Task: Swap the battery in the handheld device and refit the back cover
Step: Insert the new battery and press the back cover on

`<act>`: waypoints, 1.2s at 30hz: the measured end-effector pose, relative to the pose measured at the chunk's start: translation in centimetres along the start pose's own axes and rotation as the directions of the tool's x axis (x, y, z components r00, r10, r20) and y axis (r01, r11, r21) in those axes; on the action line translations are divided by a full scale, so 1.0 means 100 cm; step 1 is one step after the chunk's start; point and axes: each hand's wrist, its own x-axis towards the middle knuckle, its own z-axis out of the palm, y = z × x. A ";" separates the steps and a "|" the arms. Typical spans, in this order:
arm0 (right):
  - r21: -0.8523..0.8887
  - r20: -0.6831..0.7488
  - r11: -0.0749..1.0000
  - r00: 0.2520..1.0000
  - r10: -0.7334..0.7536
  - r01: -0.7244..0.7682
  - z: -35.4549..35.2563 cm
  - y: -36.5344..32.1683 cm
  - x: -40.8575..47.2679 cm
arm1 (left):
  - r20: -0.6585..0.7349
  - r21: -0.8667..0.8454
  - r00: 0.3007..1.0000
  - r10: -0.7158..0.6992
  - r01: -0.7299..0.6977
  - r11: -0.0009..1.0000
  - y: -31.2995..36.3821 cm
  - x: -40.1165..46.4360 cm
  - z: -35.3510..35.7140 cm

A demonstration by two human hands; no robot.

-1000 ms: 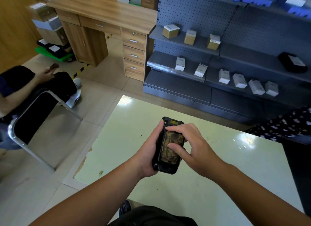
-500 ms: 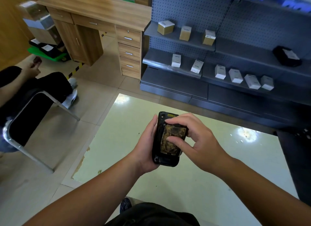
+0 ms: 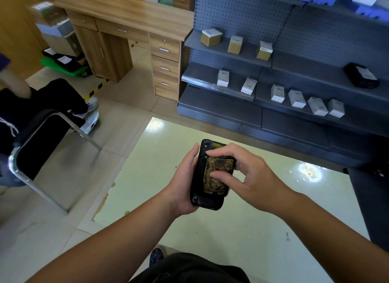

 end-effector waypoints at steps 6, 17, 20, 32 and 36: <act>0.236 -0.150 0.972 0.988 0.033 0.003 0.010 0.001 -0.002 | 0.022 -0.049 0.999 0.028 -0.027 0.998 0.002 -0.001 0.003; 0.297 -0.458 0.954 0.883 0.102 0.044 -0.029 -0.001 0.005 | 0.118 0.134 0.991 0.067 -0.083 0.987 0.000 -0.011 -0.011; 0.294 -0.461 0.955 0.881 0.106 0.039 -0.033 -0.004 0.002 | 0.144 0.135 0.988 0.051 -0.071 0.988 -0.001 -0.011 -0.008; 0.345 -0.364 0.937 0.929 0.075 0.060 -0.029 -0.019 -0.001 | -0.001 0.054 0.993 0.118 -0.118 0.992 0.010 -0.013 0.027; 0.324 -0.303 0.945 0.951 0.054 0.050 -0.021 -0.025 0.000 | 0.033 -0.033 0.997 0.063 -0.062 0.998 0.012 -0.015 0.029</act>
